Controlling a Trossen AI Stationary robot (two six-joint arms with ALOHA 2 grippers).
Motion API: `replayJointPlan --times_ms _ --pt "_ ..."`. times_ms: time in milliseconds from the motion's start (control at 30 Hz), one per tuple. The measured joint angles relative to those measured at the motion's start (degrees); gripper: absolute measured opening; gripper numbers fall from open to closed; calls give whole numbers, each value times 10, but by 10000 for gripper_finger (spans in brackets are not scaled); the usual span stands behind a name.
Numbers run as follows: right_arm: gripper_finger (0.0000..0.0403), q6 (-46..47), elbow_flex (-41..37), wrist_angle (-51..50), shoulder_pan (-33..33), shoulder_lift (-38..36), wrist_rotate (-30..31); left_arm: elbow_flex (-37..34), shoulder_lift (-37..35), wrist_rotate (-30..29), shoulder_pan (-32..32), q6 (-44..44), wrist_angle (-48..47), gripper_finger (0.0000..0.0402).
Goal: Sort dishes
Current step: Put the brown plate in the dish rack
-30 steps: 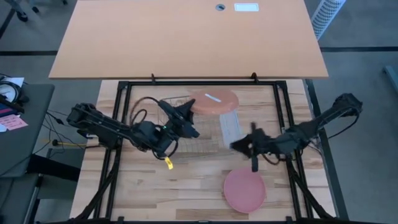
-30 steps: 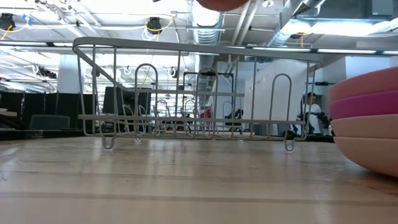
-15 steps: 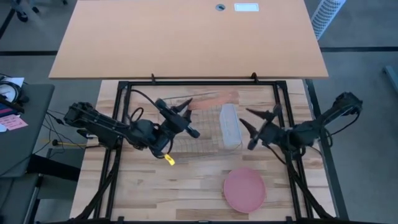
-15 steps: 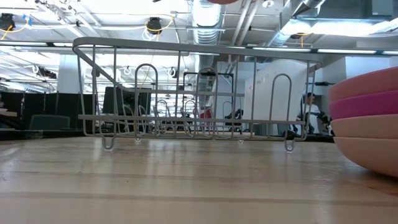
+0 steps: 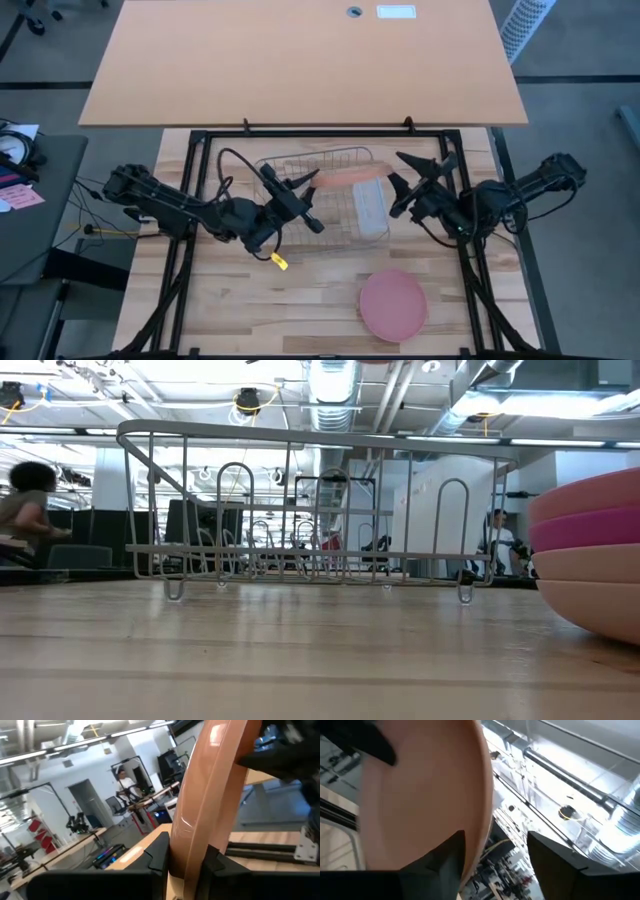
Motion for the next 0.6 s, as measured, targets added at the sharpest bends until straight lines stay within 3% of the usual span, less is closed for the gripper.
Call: replayJointPlan --times_ms 467,600 --pt "18 5 0 -32 -7 0 -3 0 0 -5 3 -8 -51 41" --pt "9 4 0 -32 -8 0 -3 0 0 7 3 -31 -101 57"
